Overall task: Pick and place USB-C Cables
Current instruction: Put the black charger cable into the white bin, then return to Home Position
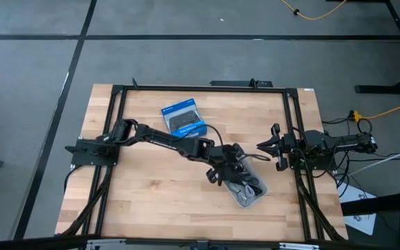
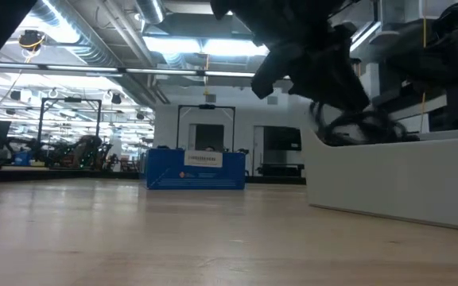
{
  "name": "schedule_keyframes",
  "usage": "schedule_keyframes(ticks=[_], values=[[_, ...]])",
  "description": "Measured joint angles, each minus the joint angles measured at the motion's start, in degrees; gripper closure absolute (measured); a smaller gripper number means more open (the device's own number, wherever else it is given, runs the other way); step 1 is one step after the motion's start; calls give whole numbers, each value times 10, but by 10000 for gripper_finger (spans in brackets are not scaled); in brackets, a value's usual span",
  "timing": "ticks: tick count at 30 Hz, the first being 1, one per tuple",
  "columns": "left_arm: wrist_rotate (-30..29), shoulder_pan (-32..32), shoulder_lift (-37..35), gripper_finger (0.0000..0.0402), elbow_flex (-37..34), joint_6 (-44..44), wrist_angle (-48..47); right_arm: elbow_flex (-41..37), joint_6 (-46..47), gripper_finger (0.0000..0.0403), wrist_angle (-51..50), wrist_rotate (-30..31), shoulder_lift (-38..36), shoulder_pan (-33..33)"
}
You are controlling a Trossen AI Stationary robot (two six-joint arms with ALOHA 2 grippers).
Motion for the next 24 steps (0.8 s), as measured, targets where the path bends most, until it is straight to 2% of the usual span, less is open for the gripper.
schedule_keyframes(ticks=[6,10,13,17,20,22,24], values=[[-13,1,0,299,16,-15,-44,0,0,358,0,0,0,0],[-68,-5,-1,300,17,-14,-35,0,-3,358,0,0,0,0],[-146,-12,-3,299,24,-14,-47,0,-2,358,0,0,0,0],[-282,-26,-15,301,38,-28,-64,0,-4,358,0,0,0,0],[-377,-37,-33,299,41,-46,-124,0,1,358,1,0,0,0],[-376,-38,-49,299,41,-87,-188,0,-1,358,0,1,0,0],[-321,-29,-73,301,41,-165,-269,0,0,358,1,1,1,0]])
